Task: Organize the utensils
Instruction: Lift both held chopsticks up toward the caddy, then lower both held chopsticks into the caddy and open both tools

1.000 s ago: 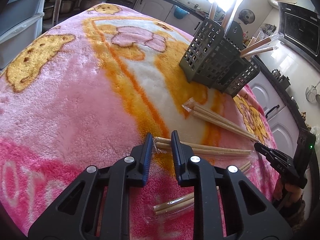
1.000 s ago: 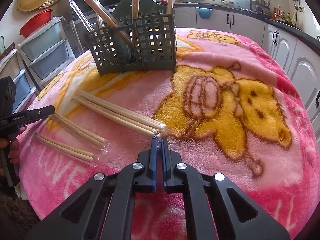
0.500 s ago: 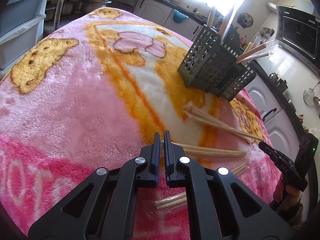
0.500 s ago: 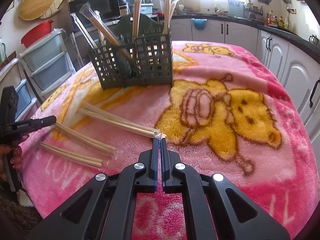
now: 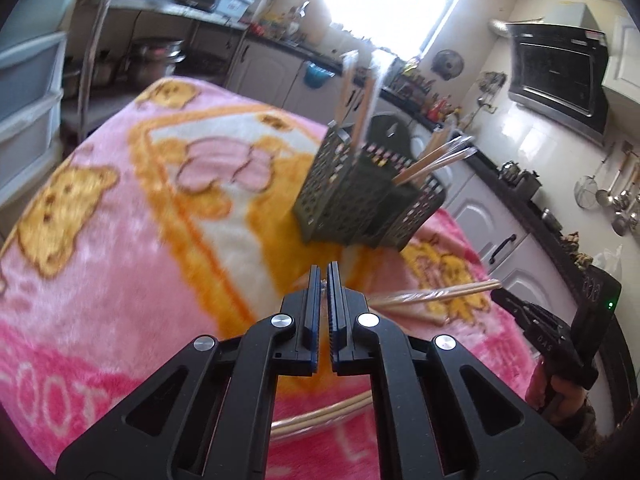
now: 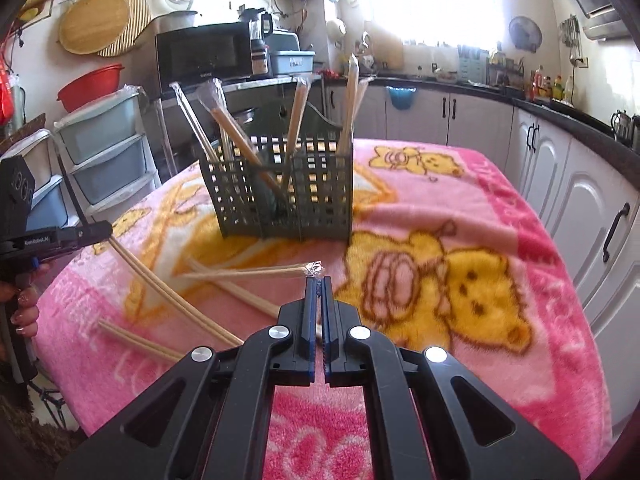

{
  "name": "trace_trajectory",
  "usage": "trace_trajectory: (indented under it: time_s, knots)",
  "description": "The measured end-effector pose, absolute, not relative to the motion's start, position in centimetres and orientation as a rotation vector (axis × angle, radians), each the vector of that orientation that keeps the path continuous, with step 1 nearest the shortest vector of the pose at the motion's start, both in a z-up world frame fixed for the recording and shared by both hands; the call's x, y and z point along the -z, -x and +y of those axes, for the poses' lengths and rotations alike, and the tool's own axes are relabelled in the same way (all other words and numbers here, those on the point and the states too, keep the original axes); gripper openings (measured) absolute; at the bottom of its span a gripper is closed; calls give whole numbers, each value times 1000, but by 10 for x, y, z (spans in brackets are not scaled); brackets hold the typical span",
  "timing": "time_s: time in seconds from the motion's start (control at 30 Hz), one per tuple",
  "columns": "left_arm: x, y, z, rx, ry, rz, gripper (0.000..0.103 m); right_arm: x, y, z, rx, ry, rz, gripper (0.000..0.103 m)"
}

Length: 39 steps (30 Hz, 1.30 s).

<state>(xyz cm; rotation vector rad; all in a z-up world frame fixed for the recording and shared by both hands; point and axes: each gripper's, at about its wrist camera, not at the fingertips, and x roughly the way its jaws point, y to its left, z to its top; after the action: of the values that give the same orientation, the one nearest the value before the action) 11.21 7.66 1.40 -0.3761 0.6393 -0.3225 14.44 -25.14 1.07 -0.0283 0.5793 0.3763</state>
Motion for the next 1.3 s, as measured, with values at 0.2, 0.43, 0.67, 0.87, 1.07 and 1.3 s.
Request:
trace_trajectory:
  time_s: [0.2, 0.43, 0.67, 0.87, 1.07, 1.3]
  knots:
    - [-41, -117, 56, 378, 339, 577, 1, -29, -142, -248, -379, 40, 531, 2]
    - [-69, -122, 34, 426, 277, 519, 1, -50, -142, -245, -383, 40, 480, 2]
    - [-90, -128, 20, 465, 239, 475, 1, -70, -142, -247, -379, 35, 431, 2]
    - [-103, -130, 6, 506, 209, 454, 1, -81, -138, -250, -371, 34, 403, 2]
    - [-119, -128, -9, 539, 176, 418, 1, -94, -132, -257, -355, 27, 366, 2]
    - [-131, -127, -23, 575, 157, 393, 1, -109, -125, -268, -324, 14, 329, 2]
